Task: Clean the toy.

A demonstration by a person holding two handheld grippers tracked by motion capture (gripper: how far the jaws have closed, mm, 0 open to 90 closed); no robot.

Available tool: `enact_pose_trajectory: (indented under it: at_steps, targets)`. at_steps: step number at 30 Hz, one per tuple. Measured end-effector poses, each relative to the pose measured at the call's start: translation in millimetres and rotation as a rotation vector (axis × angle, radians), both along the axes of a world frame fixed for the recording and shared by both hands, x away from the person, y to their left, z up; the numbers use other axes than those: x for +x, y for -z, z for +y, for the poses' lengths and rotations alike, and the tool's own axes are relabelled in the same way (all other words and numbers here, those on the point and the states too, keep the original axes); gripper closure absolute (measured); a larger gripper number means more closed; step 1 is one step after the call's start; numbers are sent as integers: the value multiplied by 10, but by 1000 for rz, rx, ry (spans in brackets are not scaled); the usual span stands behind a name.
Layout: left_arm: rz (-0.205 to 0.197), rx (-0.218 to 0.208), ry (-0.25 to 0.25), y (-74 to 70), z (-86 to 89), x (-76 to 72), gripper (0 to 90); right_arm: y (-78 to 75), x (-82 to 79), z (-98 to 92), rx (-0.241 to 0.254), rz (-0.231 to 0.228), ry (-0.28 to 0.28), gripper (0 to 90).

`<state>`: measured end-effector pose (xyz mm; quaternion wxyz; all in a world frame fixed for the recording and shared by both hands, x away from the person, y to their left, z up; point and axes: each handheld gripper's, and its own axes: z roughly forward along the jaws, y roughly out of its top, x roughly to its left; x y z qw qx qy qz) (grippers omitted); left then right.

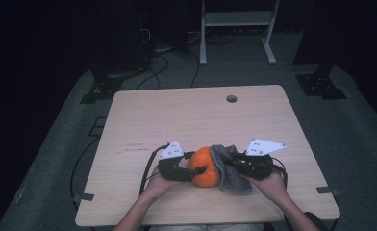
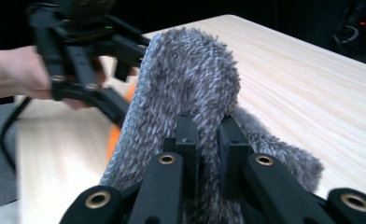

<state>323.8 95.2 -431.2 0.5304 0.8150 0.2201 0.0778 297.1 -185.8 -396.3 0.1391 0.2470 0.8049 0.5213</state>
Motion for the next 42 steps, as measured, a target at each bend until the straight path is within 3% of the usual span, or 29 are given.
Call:
enact_pose_trajectory:
  at_steps: [3, 6, 8, 11, 15, 20, 25, 27, 30, 33, 38, 42]
  targets:
    - [-46, 35, 12, -18, -99, -59, 334, -33, -93, 94, 1, -29, -42, 807]
    - [-108, 72, 44, -18, -161, -147, 330, -107, -105, 228, 6, -51, -84, 806]
    - [-124, 86, 53, -19, -164, -170, 331, -148, -74, 303, -2, -71, -90, 805]
    - [-99, 55, 38, 4, -100, -133, 338, -173, 27, 301, 9, -73, -70, 806]
    - [-52, 19, 26, 18, -3, -80, 330, -137, 138, 151, 14, -60, -7, 806]
    - [22, -39, -14, 42, 78, 21, 323, 29, 112, -73, 1, -3, 31, 806]
    - [10, -22, -31, 23, -19, -11, 324, 55, -67, -51, 44, 6, -35, 805]
    - [-14, -3, -23, 14, -56, -43, 325, 9, -117, 37, 24, -20, -55, 805]
    - [-52, 28, -3, 6, -73, -92, 329, -51, -61, 115, 29, -36, -62, 805]
    - [-76, 47, 17, 0, -78, -126, 330, -82, 62, 126, 64, -31, -42, 805]
    - [-29, 8, -2, 25, 27, -67, 316, -35, 181, 28, 61, -16, 18, 804]
    - [25, -32, -48, 37, 89, -5, 308, 110, 153, -102, 35, 21, 46, 804]
